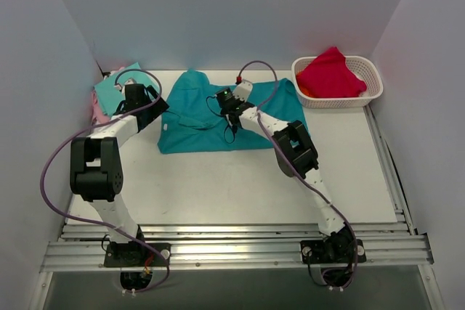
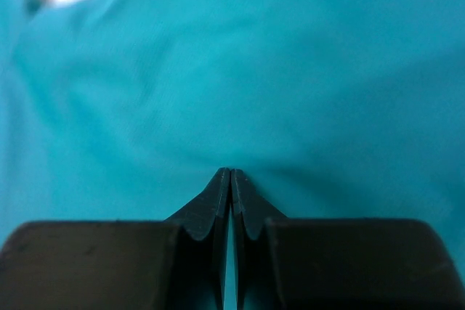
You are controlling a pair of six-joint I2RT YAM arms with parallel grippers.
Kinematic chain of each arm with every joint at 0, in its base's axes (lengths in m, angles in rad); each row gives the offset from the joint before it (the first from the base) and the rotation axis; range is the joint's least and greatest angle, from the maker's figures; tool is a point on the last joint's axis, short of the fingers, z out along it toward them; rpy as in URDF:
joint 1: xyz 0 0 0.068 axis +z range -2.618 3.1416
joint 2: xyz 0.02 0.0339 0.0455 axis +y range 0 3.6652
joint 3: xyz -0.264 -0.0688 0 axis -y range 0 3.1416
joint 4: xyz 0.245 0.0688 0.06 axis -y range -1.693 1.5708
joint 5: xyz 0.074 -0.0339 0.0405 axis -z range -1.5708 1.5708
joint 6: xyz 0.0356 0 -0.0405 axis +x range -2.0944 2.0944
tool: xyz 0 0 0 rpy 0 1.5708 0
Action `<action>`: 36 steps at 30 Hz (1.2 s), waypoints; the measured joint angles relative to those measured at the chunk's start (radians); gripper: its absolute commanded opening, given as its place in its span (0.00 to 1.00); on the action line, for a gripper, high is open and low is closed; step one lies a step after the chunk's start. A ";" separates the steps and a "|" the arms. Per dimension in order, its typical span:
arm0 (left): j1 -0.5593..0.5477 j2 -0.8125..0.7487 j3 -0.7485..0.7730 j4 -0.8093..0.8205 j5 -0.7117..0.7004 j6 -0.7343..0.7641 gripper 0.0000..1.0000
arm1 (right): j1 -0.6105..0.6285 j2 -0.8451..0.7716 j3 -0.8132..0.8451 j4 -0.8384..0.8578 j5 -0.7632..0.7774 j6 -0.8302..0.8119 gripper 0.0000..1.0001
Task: Fold and stack the t-shirts
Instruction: Fold the flattened tshirt in 1/3 of the way
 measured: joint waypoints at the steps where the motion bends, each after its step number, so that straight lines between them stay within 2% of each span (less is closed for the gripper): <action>1: 0.000 0.000 -0.002 0.000 0.001 0.000 0.95 | -0.020 0.012 0.015 0.009 0.000 0.000 0.00; 5: 0.000 0.000 -0.008 0.003 0.002 0.000 0.96 | -0.089 0.024 0.028 0.046 0.000 -0.021 0.01; 6: 0.000 0.000 -0.010 0.004 0.002 0.000 0.95 | -0.094 0.023 0.027 0.056 0.000 -0.027 0.11; 8: 0.000 0.000 -0.012 0.005 0.002 0.000 0.96 | -0.093 0.016 0.011 0.087 -0.004 -0.040 0.23; 9: 0.000 0.000 -0.013 0.005 0.002 0.000 0.96 | -0.088 0.003 -0.013 0.102 -0.009 -0.046 0.39; 12: 0.000 0.000 -0.013 0.006 0.002 0.000 0.96 | -0.061 -0.076 -0.132 0.135 -0.025 -0.054 0.67; 14: 0.000 0.000 -0.018 0.016 0.002 0.000 0.96 | -0.030 -0.139 -0.200 0.144 -0.031 -0.062 0.75; 16: 0.000 0.000 -0.025 0.022 0.002 0.000 0.96 | 0.008 -0.187 -0.224 0.150 -0.031 -0.066 0.76; 17: 0.000 0.000 -0.029 0.023 0.002 0.000 0.96 | 0.031 -0.206 -0.227 0.153 -0.031 -0.067 0.75; 20: 0.000 0.000 -0.035 0.025 0.003 0.000 0.96 | 0.099 -0.248 -0.227 0.178 -0.031 -0.067 0.60; 21: 0.000 0.000 -0.035 0.026 0.003 0.000 0.96 | 0.117 -0.256 -0.227 0.187 -0.031 -0.068 0.37; 22: 0.000 0.000 -0.037 0.027 0.003 0.000 0.96 | 0.138 -0.260 -0.227 0.196 -0.034 -0.073 0.21; 23: 0.000 -0.001 -0.039 0.030 0.003 0.000 0.96 | 0.161 -0.262 -0.227 0.204 -0.040 -0.069 0.00; 27: 0.000 -0.001 -0.041 0.030 0.003 0.000 0.96 | 0.203 -0.253 -0.220 0.196 -0.063 -0.054 0.00; 36: 0.000 -0.002 -0.043 0.034 0.005 0.000 0.96 | 0.192 -0.147 -0.161 0.177 -0.078 -0.043 0.00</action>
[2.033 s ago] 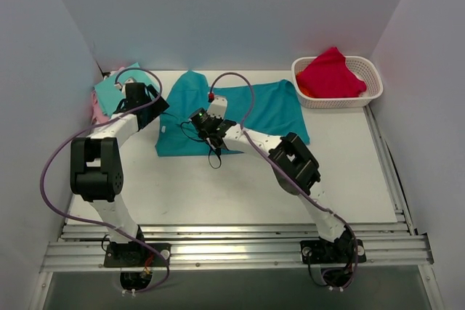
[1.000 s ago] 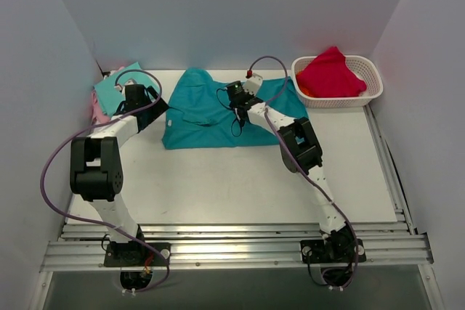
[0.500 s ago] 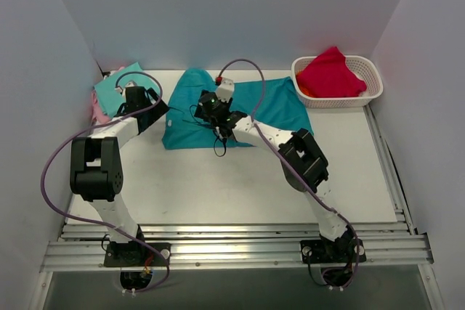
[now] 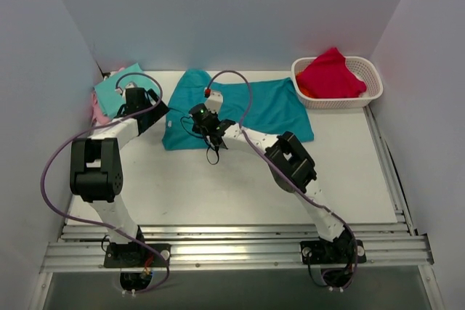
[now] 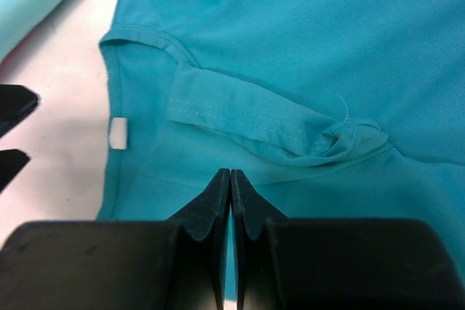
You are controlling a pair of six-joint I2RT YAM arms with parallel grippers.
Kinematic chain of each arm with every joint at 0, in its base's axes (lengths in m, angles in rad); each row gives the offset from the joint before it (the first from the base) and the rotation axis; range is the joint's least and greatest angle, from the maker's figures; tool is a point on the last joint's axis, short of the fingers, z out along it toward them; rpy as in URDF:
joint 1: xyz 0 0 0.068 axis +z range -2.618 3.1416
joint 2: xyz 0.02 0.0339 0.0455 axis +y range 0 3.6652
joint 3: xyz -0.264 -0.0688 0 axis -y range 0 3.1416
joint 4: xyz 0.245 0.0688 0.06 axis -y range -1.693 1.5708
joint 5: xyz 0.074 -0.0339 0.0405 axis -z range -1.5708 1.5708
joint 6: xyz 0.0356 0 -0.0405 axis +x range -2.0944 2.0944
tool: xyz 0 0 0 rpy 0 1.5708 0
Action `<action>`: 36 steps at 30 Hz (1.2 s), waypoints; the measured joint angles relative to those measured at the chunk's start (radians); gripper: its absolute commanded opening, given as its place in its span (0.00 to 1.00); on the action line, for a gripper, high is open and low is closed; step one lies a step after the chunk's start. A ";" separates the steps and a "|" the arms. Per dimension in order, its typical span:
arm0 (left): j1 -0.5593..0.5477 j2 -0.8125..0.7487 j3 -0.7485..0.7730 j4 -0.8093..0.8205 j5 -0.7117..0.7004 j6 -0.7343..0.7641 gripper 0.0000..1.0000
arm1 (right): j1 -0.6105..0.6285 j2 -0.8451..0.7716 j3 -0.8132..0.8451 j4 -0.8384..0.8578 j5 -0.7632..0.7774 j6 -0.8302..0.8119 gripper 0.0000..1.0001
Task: Fold and stack the t-shirts
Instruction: Fold the flattened tshirt in 1/3 of the way
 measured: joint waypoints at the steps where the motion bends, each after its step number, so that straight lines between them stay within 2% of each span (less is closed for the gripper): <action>1: 0.000 0.000 0.000 0.002 0.000 0.000 0.96 | -0.001 0.012 0.007 -0.006 0.000 0.000 0.00; 15: 0.000 0.000 0.000 0.011 0.000 0.000 0.96 | -0.017 0.050 0.051 -0.024 0.000 0.003 0.00; 36: 0.000 0.000 0.000 0.019 0.000 0.000 0.96 | -0.066 0.079 0.035 -0.023 -0.005 0.019 0.00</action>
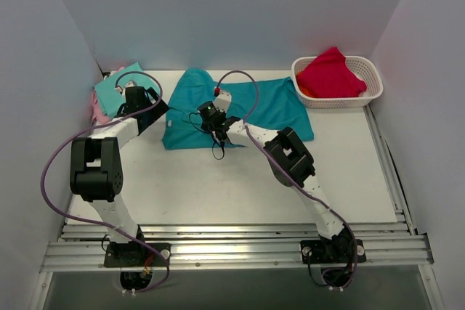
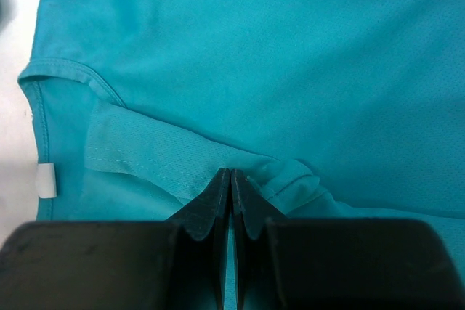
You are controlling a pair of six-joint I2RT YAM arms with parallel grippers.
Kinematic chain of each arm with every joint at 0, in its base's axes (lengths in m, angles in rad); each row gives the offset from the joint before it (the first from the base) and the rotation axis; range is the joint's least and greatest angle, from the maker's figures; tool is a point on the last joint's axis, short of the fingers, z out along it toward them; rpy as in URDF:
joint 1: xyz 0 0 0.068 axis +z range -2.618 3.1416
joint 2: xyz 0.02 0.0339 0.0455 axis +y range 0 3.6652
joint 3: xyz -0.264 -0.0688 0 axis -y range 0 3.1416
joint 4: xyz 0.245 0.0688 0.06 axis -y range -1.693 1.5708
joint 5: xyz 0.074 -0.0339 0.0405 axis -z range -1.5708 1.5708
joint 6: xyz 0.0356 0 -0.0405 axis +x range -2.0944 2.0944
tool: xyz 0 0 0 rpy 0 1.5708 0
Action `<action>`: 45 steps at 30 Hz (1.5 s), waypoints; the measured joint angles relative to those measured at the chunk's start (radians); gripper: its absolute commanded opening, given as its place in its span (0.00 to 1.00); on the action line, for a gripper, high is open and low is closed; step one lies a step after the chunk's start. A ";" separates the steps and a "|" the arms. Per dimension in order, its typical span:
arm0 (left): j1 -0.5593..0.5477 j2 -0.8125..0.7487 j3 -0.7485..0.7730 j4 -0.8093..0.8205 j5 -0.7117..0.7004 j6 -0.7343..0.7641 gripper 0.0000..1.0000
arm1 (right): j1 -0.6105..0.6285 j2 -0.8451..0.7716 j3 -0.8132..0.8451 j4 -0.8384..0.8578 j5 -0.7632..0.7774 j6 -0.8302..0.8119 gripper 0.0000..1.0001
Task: Fold and stack the t-shirts
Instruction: Fold the flattened tshirt in 1/3 of the way
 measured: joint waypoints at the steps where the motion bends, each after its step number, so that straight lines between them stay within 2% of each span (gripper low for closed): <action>1: 0.000 0.000 0.000 0.001 0.000 0.000 0.96 | 0.000 0.000 -0.006 0.001 -0.003 0.000 0.00; 25: 0.000 0.000 0.000 0.006 0.000 0.000 0.96 | 0.086 -0.040 -0.030 0.003 -0.014 0.019 0.00; 45: 0.000 0.000 0.000 0.007 0.000 0.000 0.96 | 0.111 -0.041 -0.023 -0.046 -0.016 0.040 0.00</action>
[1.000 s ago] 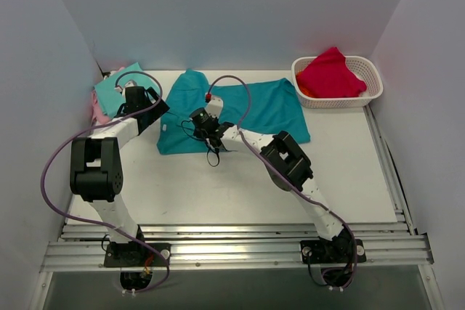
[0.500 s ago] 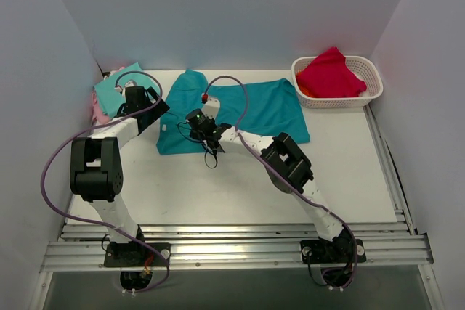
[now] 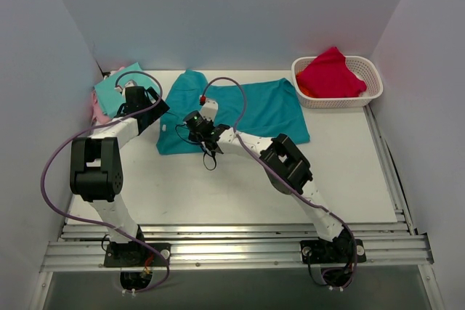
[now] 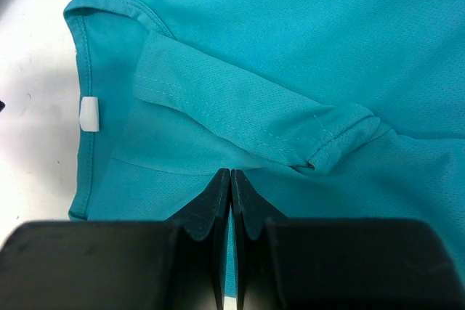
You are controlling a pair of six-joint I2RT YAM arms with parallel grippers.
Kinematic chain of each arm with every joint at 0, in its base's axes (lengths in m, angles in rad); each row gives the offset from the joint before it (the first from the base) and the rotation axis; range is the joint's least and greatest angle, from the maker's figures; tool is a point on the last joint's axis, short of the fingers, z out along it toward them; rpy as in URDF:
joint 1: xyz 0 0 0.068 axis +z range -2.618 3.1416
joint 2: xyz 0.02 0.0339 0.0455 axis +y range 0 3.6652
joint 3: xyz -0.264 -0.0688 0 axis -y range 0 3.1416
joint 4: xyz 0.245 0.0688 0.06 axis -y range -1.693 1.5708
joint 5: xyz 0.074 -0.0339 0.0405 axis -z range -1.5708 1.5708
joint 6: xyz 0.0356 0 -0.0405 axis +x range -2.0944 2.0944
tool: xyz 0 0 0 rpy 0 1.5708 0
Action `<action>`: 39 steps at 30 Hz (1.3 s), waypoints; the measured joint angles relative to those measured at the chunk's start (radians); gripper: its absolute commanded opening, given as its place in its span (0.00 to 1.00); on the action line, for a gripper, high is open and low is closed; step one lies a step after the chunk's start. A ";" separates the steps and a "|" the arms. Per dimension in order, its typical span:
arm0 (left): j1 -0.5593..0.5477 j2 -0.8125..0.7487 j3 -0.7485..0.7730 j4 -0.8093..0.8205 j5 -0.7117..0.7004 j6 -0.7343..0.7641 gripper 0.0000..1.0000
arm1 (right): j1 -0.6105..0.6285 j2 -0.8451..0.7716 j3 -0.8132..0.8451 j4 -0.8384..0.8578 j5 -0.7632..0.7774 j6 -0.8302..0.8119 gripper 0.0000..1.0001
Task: Fold and stack the t-shirts
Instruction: Fold the flattened tshirt in 1/3 of the way
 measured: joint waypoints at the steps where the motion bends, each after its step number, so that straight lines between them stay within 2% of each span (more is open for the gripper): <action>1: 0.000 0.000 0.000 0.000 0.000 0.000 0.96 | 0.000 0.000 0.004 -0.003 0.000 0.000 0.00; 25: 0.006 0.000 0.000 0.000 0.000 0.000 0.96 | -0.071 0.060 0.049 -0.009 -0.004 0.000 0.00; 26: 0.006 0.000 0.000 0.000 0.000 0.000 0.96 | -0.071 0.060 0.049 -0.005 -0.004 0.000 0.03; 27: 0.006 0.000 0.000 0.001 0.000 0.000 0.96 | -0.071 0.060 0.049 0.001 -0.004 -0.002 0.12; 28: 0.006 0.000 0.000 0.001 0.000 0.000 0.96 | -0.071 0.060 0.049 0.003 -0.003 -0.003 0.28; 29: 0.006 0.000 0.000 0.001 0.000 0.000 0.96 | -0.071 0.060 0.049 0.008 -0.002 -0.006 0.63; 31: 0.006 0.000 0.000 0.002 0.000 0.000 0.96 | -0.071 0.058 0.053 0.041 0.007 -0.023 0.85; 32: 0.006 0.000 0.000 0.002 0.000 0.000 0.96 | -0.071 0.056 0.062 0.042 0.013 -0.034 0.90; 39: 0.006 0.000 0.000 0.007 0.001 0.000 0.96 | -0.071 0.037 0.058 0.034 0.058 -0.079 0.90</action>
